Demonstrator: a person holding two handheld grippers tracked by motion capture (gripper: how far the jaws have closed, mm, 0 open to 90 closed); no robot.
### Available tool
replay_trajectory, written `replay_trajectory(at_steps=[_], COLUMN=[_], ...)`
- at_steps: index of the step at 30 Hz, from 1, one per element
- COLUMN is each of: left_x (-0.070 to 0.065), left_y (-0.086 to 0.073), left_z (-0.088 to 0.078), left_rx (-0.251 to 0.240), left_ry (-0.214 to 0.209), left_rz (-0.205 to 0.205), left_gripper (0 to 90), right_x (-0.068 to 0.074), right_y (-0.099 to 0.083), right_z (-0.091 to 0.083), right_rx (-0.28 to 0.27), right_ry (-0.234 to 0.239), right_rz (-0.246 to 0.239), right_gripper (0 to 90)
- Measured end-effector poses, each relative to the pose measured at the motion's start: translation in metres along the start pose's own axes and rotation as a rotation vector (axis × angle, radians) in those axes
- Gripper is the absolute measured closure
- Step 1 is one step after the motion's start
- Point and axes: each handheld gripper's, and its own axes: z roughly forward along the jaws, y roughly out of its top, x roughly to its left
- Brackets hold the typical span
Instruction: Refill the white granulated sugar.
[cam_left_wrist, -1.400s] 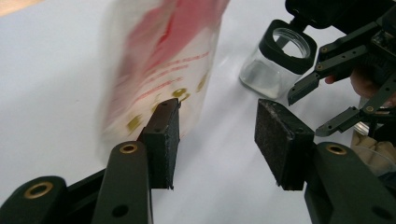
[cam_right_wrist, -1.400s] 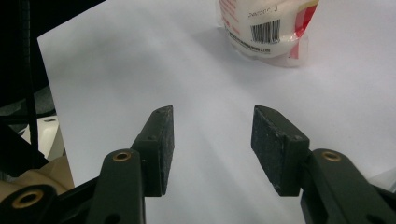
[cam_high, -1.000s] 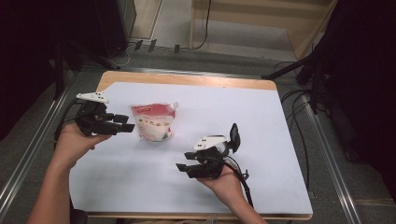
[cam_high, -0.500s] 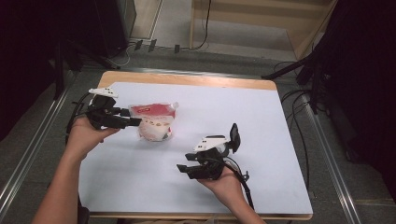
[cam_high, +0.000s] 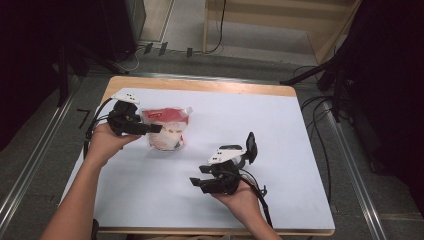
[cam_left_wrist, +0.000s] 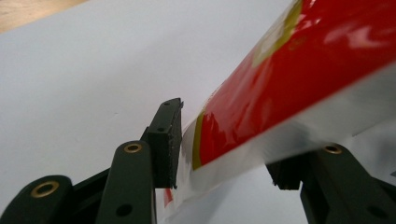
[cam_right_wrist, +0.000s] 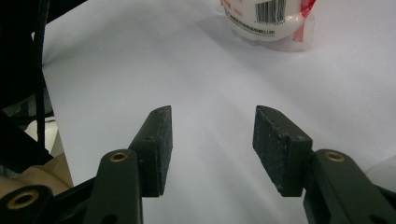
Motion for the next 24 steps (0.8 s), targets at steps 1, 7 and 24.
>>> replay_trajectory(at_steps=[1,7,24], left_x=[-0.0005,-0.0005,0.0022], left_y=[0.0001,-0.0011,-0.0017], left_z=[0.0014,0.0029,0.0054], left_rx=[0.003,-0.008,-0.017], left_ry=[0.002,-0.004,-0.051], left_rz=[0.003,-0.004,-0.083], left_gripper=[54.6,63.1,88.1], right_x=[0.0001,0.0005,0.0009], right_y=[-0.0001,-0.0007,-0.0026], right_z=[0.0003,0.0025,0.0070], right_rx=[0.000,0.003,-0.020], right_ry=[0.001,0.006,0.017], right_rz=[0.000,-0.004,-0.004], right_gripper=[47.9,47.9,47.2])
